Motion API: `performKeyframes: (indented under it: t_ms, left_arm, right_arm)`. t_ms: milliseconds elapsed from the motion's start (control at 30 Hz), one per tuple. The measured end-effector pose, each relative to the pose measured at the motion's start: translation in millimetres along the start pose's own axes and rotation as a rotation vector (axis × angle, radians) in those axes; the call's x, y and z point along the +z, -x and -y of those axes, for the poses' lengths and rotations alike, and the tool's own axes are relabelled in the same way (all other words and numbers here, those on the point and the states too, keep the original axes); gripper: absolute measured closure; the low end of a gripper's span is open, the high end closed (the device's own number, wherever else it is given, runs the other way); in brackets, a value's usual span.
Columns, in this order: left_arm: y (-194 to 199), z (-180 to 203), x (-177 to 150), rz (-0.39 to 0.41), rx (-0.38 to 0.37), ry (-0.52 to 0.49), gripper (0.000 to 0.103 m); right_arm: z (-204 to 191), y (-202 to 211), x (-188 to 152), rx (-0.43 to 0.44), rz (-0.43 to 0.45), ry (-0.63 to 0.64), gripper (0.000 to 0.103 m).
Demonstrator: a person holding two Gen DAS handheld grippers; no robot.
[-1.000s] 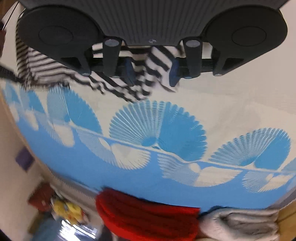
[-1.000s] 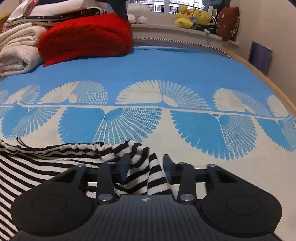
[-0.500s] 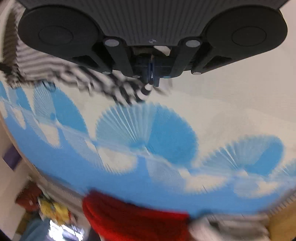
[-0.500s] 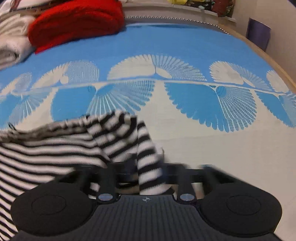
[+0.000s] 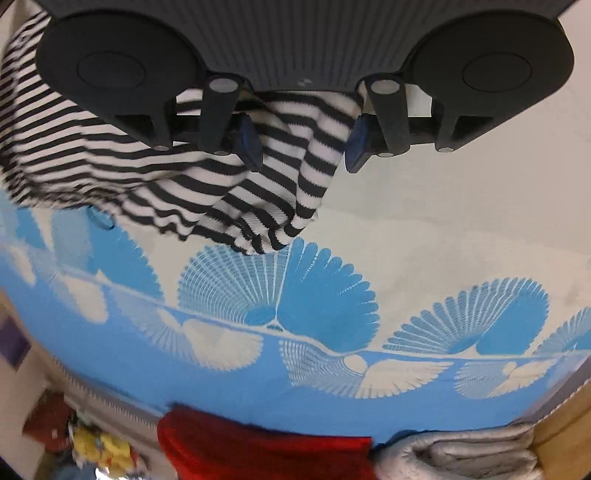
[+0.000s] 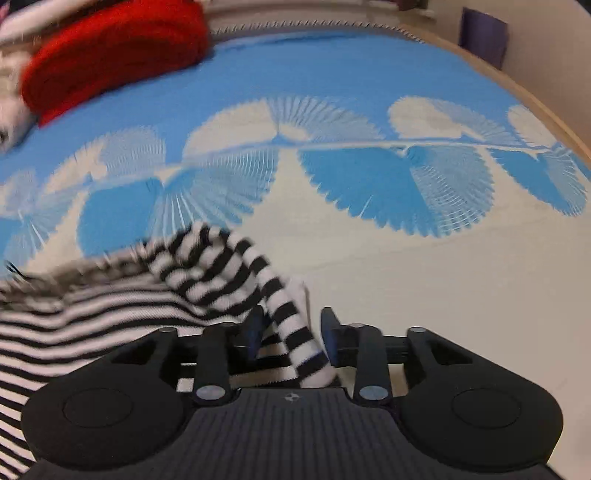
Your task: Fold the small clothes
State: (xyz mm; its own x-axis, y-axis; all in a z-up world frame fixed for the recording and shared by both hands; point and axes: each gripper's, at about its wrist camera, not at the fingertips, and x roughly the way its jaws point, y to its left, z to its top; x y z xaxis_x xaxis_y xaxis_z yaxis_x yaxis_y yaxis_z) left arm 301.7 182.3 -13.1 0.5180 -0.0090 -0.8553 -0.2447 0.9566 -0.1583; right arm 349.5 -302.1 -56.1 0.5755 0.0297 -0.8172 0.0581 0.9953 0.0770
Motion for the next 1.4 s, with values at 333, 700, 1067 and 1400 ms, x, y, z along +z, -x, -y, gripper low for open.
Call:
performKeyframes:
  t_ms: [333,700,1067,1400]
  left_arm:
    - [106.1,-43.5,-29.5,0.060,-0.098,0.101,0.049]
    - [71.4,-75.7,-106.6,-0.174,-0.133,0.290,0.053]
    - [37.3,-96.4,-125.3,-0.336,-0.174,0.594,0.052]
    - [30.3,-104.3,-127.0,-0.307,-0.199,0.708,0.052]
  right_arm:
    - [39.4,116.4,-26.0,0.135,0.109,-0.109,0.060]
    - [77.1,115.9,-103.9,0.128,-0.018,-0.198,0.054]
    - [79.5,80.7,-119.1,0.101,-0.191,-0.274,0.054]
    - [75.0,72.0,-120.9,0.124,-0.205,-0.235,0.079]
